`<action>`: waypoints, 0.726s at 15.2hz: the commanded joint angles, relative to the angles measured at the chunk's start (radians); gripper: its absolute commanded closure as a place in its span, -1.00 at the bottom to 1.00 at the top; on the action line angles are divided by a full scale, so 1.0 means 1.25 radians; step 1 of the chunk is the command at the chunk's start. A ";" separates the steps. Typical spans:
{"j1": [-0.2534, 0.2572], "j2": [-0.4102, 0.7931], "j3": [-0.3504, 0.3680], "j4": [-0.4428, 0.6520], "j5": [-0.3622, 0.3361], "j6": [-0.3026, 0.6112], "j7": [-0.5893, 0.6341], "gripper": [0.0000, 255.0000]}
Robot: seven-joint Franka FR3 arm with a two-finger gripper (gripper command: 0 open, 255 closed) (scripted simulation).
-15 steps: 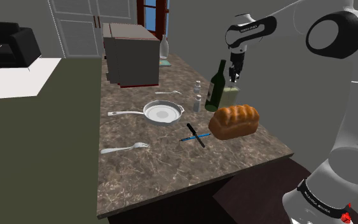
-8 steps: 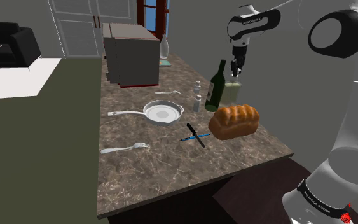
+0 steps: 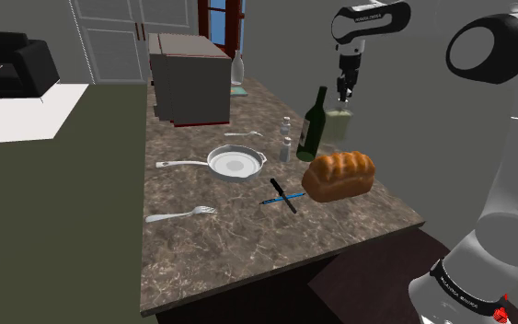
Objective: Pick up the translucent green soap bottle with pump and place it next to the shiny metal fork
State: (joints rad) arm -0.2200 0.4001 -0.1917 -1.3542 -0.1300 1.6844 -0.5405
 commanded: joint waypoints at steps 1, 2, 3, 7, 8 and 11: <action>0.000 0.002 0.000 0.027 0.001 -0.025 -0.004 1.00; -0.001 0.002 0.000 0.032 0.001 -0.030 -0.005 1.00; 0.013 -0.021 0.004 0.000 -0.004 -0.022 0.012 1.00; 0.062 -0.100 0.023 -0.110 -0.018 -0.003 0.081 1.00; 0.073 -0.117 0.028 -0.133 -0.021 0.000 0.099 1.00; 0.106 -0.163 0.047 -0.194 -0.027 0.005 0.151 1.00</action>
State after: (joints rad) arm -0.1004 0.2154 -0.1403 -1.5693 -0.1617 1.6865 -0.3737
